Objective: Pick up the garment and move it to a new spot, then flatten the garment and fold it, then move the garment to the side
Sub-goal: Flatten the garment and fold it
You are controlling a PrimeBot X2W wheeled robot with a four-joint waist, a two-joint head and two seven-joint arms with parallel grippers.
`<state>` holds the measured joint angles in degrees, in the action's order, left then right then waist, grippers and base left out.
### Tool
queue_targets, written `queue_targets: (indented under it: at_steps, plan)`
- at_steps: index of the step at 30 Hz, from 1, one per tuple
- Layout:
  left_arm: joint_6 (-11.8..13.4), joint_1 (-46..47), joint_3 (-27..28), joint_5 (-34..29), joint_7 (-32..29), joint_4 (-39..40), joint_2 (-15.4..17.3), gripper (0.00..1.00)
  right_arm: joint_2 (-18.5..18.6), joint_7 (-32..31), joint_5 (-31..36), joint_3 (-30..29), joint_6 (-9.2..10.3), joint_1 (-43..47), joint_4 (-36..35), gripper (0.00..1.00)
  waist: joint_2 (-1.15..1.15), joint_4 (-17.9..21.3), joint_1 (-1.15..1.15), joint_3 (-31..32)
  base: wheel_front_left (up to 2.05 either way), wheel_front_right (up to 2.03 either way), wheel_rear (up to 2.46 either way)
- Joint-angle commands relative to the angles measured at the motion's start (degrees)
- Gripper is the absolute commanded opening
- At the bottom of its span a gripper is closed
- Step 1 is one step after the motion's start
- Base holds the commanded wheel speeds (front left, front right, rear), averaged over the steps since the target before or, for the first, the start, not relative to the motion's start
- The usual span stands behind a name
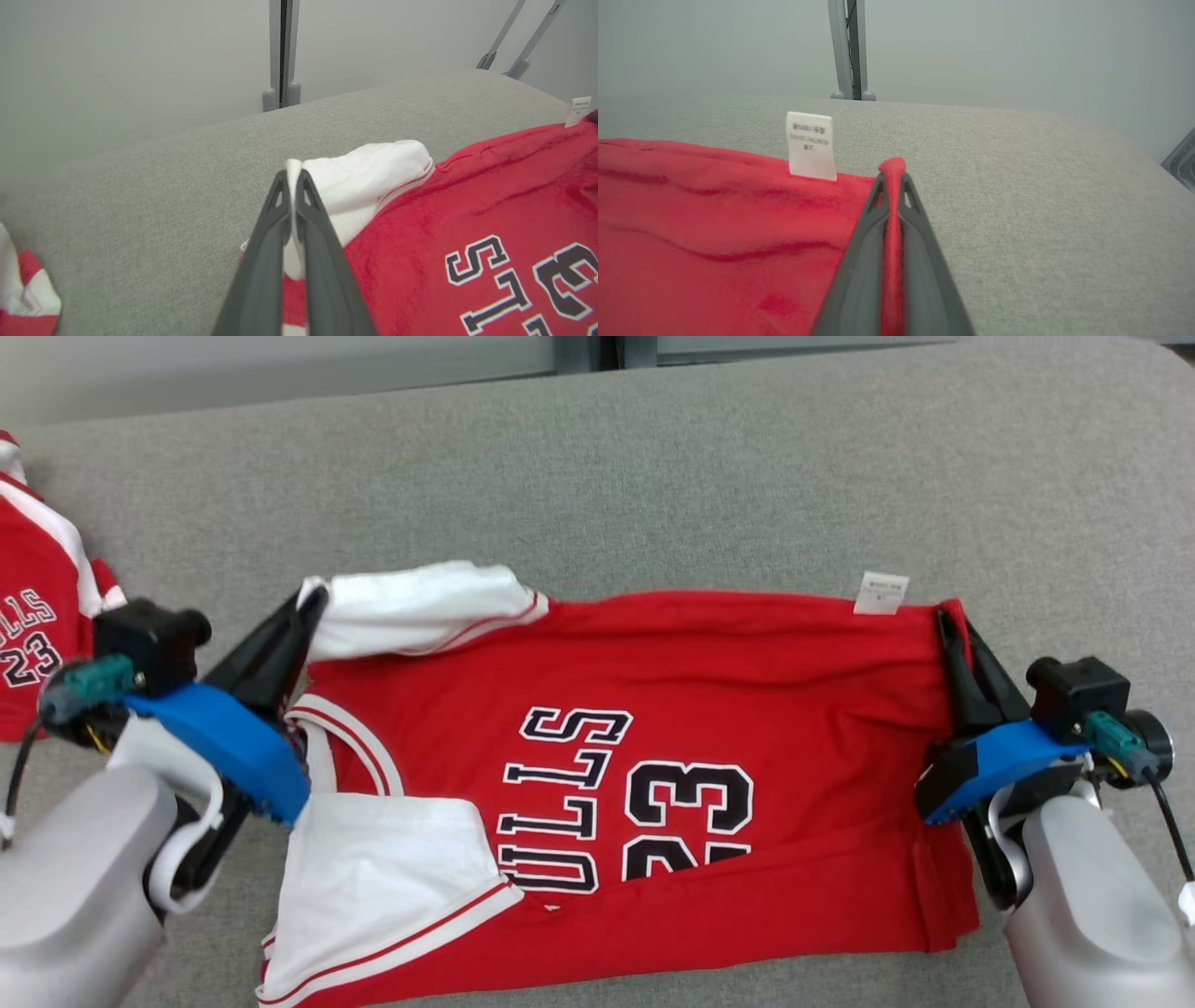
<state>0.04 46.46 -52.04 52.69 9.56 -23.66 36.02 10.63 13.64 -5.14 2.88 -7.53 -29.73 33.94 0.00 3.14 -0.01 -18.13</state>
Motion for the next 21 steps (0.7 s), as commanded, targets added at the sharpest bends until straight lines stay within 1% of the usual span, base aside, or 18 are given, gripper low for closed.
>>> queue_targets:
  at_steps: [1, 5, 10, 16, 21]
  plan:
    - [1.37, -2.73, 0.37, 0.83, 0.45, 1.96, 0.94, 0.00, -0.23, 0.52, -0.38, -0.29, 0.08, 1.53, 0.13, 0.00, 0.00, -0.42, 0.01, 1.20, 0.00, 0.00, 0.00]
    - [4.24, -8.06, 0.73, 2.56, 1.25, 5.87, 2.06, 0.00, -0.24, 1.02, -0.64, -0.79, 0.08, 3.62, 0.22, 0.00, 0.00, -0.73, 0.01, 2.65, 0.00, 0.00, 0.00]
    - [6.83, -13.62, 0.59, 4.27, 2.07, 9.70, 2.52, 0.00, -0.07, 1.34, -0.99, -1.73, 0.08, 6.86, -0.73, 0.00, 0.00, -1.51, 0.01, 4.12, 0.00, 0.00, 0.00]
    - [8.86, -18.86, 0.93, 5.97, 3.44, 11.74, 2.12, 0.00, -0.96, 1.56, -1.30, -2.57, 0.08, 11.62, -3.32, 0.00, 0.00, -1.93, 0.01, 5.19, 0.00, 0.00, 0.00]
    - [9.63, -21.92, 1.69, 7.08, 4.36, 11.98, 1.55, 0.00, -2.07, 1.59, -1.11, -3.38, 0.08, 14.81, -5.58, 0.00, 0.00, -2.05, 0.01, 5.89, 0.00, 0.00, 0.00]
